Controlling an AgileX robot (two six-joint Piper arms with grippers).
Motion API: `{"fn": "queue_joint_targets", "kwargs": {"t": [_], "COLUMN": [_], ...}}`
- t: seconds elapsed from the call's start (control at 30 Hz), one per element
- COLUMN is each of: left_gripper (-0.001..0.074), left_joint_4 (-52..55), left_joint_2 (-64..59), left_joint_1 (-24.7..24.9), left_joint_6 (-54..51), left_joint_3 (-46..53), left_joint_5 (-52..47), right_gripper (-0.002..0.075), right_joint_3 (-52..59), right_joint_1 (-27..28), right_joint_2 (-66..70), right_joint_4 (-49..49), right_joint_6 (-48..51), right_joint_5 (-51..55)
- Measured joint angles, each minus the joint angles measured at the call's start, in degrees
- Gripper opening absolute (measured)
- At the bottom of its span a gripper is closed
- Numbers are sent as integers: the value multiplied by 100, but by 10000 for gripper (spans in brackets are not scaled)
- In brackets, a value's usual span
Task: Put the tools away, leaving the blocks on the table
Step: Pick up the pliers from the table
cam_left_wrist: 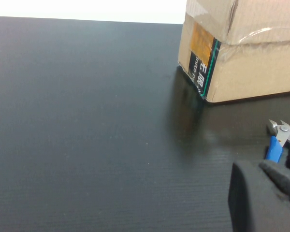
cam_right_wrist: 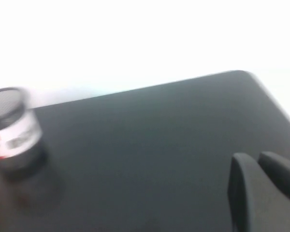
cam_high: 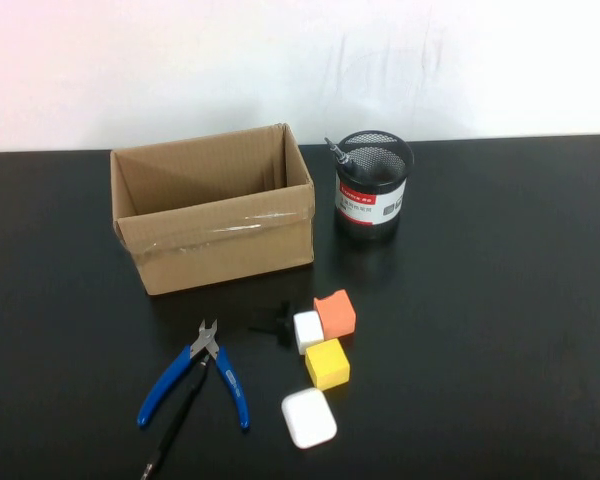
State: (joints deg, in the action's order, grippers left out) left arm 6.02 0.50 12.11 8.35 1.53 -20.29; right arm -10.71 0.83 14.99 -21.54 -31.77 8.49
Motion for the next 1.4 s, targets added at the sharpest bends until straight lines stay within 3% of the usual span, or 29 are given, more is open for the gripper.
{"fn": "queue_joint_targets", "kwargs": {"t": [0.2,0.37,0.63,0.83,1.4], "left_gripper": [-6,-6,-6,-6,-6], "left_joint_4": [0,0,0,0,0], "left_joint_2": [0,0,0,0,0], "left_joint_1": [0,0,0,0,0], "left_joint_6": [0,0,0,0,0], "left_joint_3": [0,0,0,0,0], "left_joint_5": [0,0,0,0,0], "right_gripper": [-9,-9,-9,-9,-9], "right_joint_3": [351,904,1137,1235,1235], "right_joint_1": [85,85,337,675,674], "right_joint_2": [-935,-1536,-1676,-1686,-1686], "right_joint_4": [-153,-124,1836,1380,1165], "right_joint_6": [145,190,2648,2430,2429], "right_joint_5": [1000,1112,1091,1017,1017]}}
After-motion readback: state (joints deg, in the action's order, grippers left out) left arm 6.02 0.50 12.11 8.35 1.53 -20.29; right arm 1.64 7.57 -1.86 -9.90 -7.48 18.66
